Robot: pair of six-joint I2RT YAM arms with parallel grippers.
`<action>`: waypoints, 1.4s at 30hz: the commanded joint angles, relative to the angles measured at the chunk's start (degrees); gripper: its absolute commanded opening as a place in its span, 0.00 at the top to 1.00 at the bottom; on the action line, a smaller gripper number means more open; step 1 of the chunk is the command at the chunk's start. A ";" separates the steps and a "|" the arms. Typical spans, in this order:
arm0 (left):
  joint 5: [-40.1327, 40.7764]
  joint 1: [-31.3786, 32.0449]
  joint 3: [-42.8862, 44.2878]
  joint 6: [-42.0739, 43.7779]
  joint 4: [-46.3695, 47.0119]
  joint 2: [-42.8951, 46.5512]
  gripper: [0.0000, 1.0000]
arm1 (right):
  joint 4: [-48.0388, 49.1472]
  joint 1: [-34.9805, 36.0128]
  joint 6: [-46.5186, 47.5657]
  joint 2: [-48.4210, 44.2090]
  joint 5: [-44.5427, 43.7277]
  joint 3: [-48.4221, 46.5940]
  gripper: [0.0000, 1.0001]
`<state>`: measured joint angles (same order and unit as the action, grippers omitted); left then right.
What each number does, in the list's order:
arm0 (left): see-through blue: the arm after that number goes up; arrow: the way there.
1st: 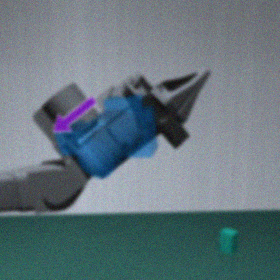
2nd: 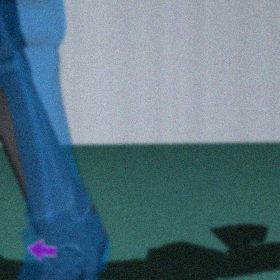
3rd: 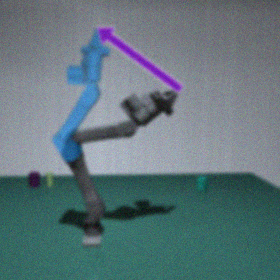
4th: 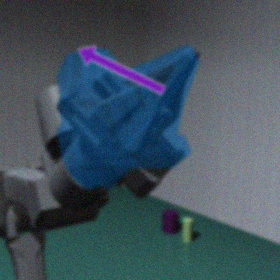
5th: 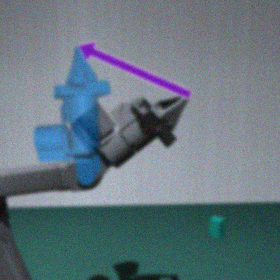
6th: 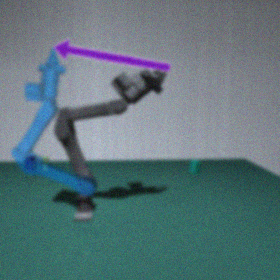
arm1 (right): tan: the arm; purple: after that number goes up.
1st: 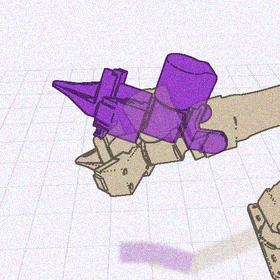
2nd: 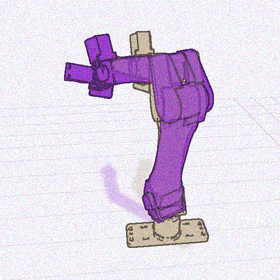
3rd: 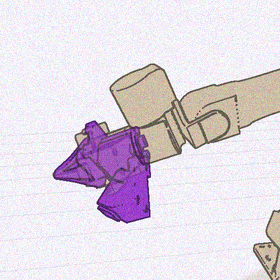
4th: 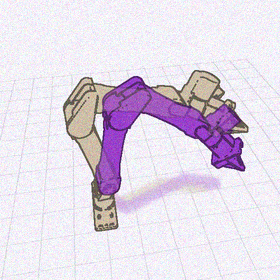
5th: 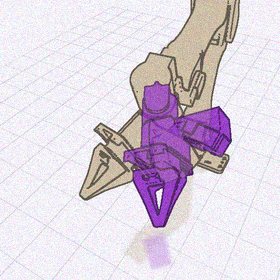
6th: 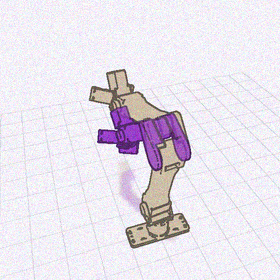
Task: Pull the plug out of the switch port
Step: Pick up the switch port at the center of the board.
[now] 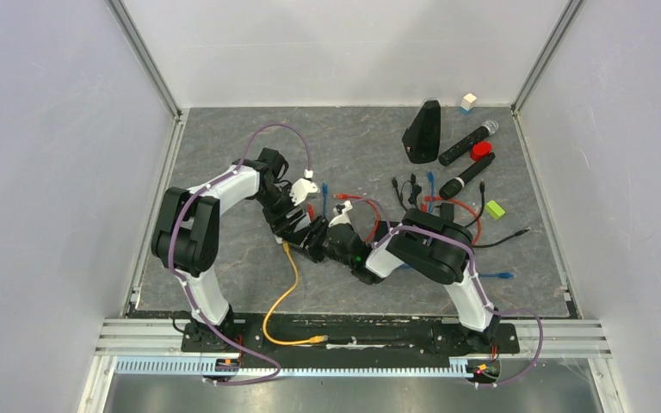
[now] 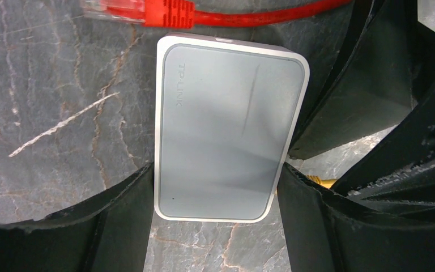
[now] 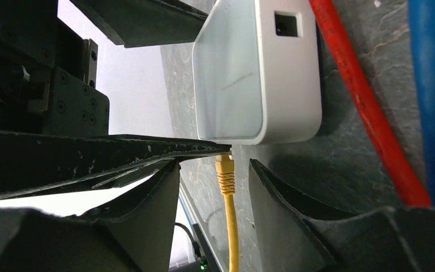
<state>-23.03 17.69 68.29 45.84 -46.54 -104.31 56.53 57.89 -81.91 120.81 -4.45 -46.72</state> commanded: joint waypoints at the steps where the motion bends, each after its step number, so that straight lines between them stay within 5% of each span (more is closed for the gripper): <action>1: -2.55 -0.29 0.90 -1.27 0.45 0.01 0.42 | 2.92 -0.16 -3.08 3.05 -2.93 -4.03 0.53; 7: -2.73 -0.29 1.14 -1.12 0.31 -0.34 0.43 | 4.39 0.47 -4.01 3.78 -2.35 -3.07 0.58; 15: -2.81 -0.31 1.75 -1.15 0.13 -1.33 0.43 | 8.04 1.26 -1.54 0.89 -2.07 1.28 0.51; 25: -3.34 -0.30 1.58 -1.06 0.06 -1.34 0.43 | 5.47 1.23 -2.11 3.34 -3.94 -2.52 0.59; 35: -3.87 -0.37 1.76 -0.76 -0.48 -1.33 0.44 | 0.68 1.22 -1.33 5.33 -3.50 -7.18 0.82; 38: -3.98 -0.29 1.68 -0.56 -0.49 -1.34 0.44 | 0.95 0.85 -1.49 4.83 -3.42 -6.04 0.99; 42: -1.68 -0.44 1.20 -0.27 0.05 -1.15 0.44 | 0.08 0.56 -1.14 3.38 -0.24 -4.01 1.00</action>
<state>-23.11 17.04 69.28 45.84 -46.11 -105.08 55.96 59.00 -83.31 126.28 -5.85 -52.21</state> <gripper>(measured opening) 0.772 0.051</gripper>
